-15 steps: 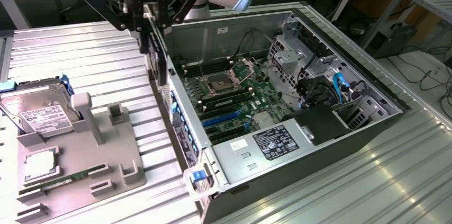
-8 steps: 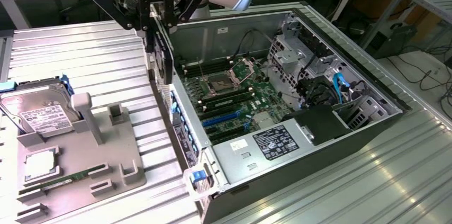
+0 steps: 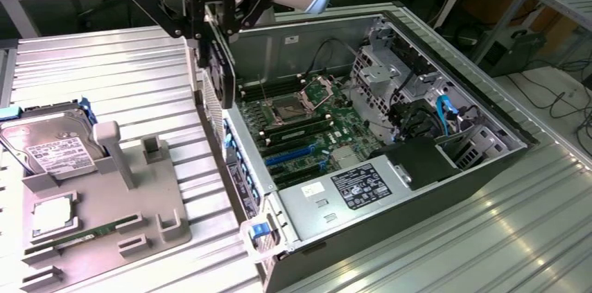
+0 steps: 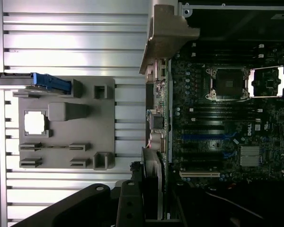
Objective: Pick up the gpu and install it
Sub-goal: 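Pick up the gpu and move the gpu toward the slot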
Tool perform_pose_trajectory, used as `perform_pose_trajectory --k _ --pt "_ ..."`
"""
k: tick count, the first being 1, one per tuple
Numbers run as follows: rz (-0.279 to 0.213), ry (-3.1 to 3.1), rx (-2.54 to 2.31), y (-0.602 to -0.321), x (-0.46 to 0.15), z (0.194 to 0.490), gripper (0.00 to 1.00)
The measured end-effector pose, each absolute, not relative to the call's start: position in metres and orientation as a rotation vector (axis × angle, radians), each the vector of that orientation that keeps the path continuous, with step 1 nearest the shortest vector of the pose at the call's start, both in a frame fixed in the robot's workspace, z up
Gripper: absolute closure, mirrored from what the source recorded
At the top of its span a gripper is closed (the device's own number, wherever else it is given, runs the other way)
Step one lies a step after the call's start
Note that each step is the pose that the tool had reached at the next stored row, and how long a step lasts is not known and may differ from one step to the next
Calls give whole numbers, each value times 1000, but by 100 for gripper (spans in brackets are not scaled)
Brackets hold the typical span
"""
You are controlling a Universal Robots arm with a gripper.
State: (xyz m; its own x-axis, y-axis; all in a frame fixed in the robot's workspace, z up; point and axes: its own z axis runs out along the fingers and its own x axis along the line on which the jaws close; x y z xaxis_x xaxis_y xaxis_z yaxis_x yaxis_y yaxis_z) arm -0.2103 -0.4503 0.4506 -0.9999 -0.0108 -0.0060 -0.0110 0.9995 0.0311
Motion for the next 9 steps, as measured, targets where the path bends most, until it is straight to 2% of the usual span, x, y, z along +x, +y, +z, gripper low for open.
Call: perform_pose_trajectory --k 9 --pt "49 3135 -17 -450 -200 451 72"
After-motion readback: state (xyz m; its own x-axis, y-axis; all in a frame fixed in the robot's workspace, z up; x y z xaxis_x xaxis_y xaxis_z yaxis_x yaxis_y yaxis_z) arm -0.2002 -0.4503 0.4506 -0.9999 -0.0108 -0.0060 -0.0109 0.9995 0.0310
